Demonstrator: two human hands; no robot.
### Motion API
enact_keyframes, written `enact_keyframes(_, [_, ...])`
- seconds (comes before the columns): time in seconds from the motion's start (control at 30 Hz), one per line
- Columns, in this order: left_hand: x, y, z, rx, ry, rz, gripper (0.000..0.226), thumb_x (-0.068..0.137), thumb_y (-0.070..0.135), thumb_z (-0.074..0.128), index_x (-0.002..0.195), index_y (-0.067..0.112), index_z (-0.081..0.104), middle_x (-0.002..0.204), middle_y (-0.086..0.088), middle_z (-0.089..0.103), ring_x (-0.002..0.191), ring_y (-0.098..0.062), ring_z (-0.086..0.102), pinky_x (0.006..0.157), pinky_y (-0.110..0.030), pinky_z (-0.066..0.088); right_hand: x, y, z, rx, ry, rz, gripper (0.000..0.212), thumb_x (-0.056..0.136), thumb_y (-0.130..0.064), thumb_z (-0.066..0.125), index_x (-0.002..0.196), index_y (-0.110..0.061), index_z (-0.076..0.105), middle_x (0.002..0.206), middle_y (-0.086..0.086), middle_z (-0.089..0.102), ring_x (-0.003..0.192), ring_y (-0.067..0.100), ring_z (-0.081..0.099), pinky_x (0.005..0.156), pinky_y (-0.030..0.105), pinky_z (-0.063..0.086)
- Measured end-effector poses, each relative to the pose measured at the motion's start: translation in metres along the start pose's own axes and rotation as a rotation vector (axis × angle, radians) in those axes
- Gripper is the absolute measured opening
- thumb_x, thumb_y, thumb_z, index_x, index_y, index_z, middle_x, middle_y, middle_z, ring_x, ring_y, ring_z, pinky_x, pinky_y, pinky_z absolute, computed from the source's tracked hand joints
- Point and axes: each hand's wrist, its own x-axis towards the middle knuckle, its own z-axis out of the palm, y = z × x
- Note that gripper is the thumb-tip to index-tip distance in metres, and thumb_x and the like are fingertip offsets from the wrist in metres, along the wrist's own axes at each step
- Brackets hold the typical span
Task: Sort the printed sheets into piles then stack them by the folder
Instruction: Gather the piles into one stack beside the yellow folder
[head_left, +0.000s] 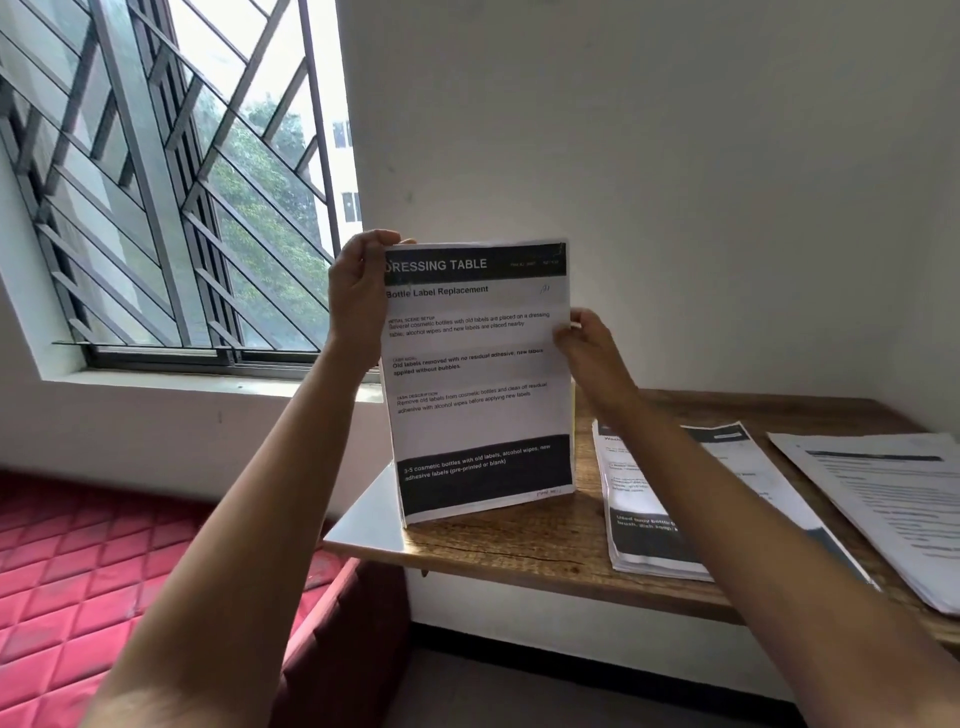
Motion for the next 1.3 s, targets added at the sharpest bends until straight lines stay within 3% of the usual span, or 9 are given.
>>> enact_keyframes(0.13, [0.001,-0.002,-0.002,0.047,0.019,0.002,0.024,0.103,0.014,0.039,0.092,0.015,0.059,0.07,0.008,0.068,0.061,-0.008,0.061,0.059,-0.026,0.051,0.035,-0.034,0.008,-0.001,0.083,-0.084,0.019,0.096,-0.013,0.045,0.113,-0.01,0.052,0.111,0.012,0.061,0.096,0.023,0.06,0.086,0.042,0.051])
enact_keyframes(0.27, [0.003,-0.003,-0.003,0.085,0.027,-0.001,0.012,0.091,0.032,0.057,0.086,0.023,0.063,0.075,-0.002,0.063,0.07,-0.023,0.058,0.067,-0.036,0.048,0.058,-0.049,0.013,-0.009,0.173,-0.109,0.013,0.093,-0.011,0.046,0.099,-0.013,0.058,0.096,0.009,0.063,0.085,0.02,0.057,0.079,0.038,0.049])
enact_keyframes(0.4, [0.004,-0.005,-0.006,0.09,0.046,-0.003,0.004,0.084,0.023,0.062,0.086,0.025,0.066,0.086,-0.012,0.065,0.078,-0.028,0.059,0.072,-0.043,0.049,0.061,-0.052,0.014,-0.005,0.21,-0.097,0.021,0.091,-0.009,0.047,0.083,-0.022,0.061,0.09,0.004,0.065,0.084,0.02,0.059,0.083,0.042,0.052])
enact_keyframes(0.5, [0.01,0.001,-0.003,0.088,0.084,-0.038,0.011,0.086,0.012,0.06,0.086,0.021,0.066,0.082,-0.006,0.07,0.07,-0.022,0.063,0.067,-0.035,0.052,0.061,-0.057,0.012,-0.023,0.222,-0.098,0.025,0.089,-0.008,0.049,0.077,-0.025,0.063,0.088,0.002,0.067,0.086,0.021,0.062,0.086,0.044,0.052])
enact_keyframes(0.67, [0.024,0.012,0.0,0.101,0.053,-0.164,0.018,0.09,0.01,0.058,0.092,0.022,0.071,0.084,-0.004,0.067,0.071,-0.018,0.063,0.065,-0.033,0.057,0.064,-0.071,0.004,-0.109,0.253,-0.131,0.028,0.09,-0.007,0.051,0.075,-0.027,0.063,0.084,-0.004,0.065,0.085,0.016,0.061,0.08,0.034,0.053])
enact_keyframes(0.83, [0.017,0.003,0.003,0.059,0.058,-0.41,0.018,0.094,0.005,0.054,0.087,0.014,0.068,0.083,-0.007,0.065,0.077,-0.02,0.062,0.077,-0.038,0.056,0.065,-0.058,-0.001,-0.095,0.225,0.035,0.03,0.089,-0.003,0.055,0.067,-0.022,0.062,0.077,-0.001,0.063,0.079,0.018,0.061,0.072,0.031,0.053])
enact_keyframes(1.07, [-0.014,-0.062,-0.006,0.015,-0.037,-0.84,0.027,0.097,0.007,0.05,0.122,0.003,0.06,0.101,-0.014,0.065,0.081,-0.019,0.062,0.072,-0.029,0.055,0.061,0.013,-0.015,-0.142,0.17,0.352,0.024,0.081,0.002,0.062,0.065,-0.015,0.066,0.081,0.009,0.068,0.086,0.029,0.066,0.082,0.044,0.056])
enact_keyframes(1.2, [-0.036,-0.099,-0.009,-0.002,0.006,-0.89,0.027,0.097,0.004,0.05,0.123,-0.002,0.058,0.095,-0.014,0.064,0.076,-0.02,0.062,0.058,-0.025,0.057,0.059,0.061,-0.02,-0.119,0.188,0.414,0.021,0.073,0.005,0.066,0.066,-0.015,0.067,0.087,0.012,0.068,0.093,0.034,0.066,0.085,0.051,0.055])
enact_keyframes(1.3, [-0.048,-0.118,-0.014,-0.017,-0.006,-0.901,0.024,0.097,0.001,0.048,0.118,-0.004,0.059,0.09,-0.013,0.064,0.067,-0.016,0.065,0.058,-0.026,0.057,0.048,0.074,-0.017,-0.128,0.19,0.432,0.016,0.08,0.008,0.063,0.085,-0.007,0.068,0.088,0.011,0.064,0.085,0.029,0.063,0.078,0.04,0.056])
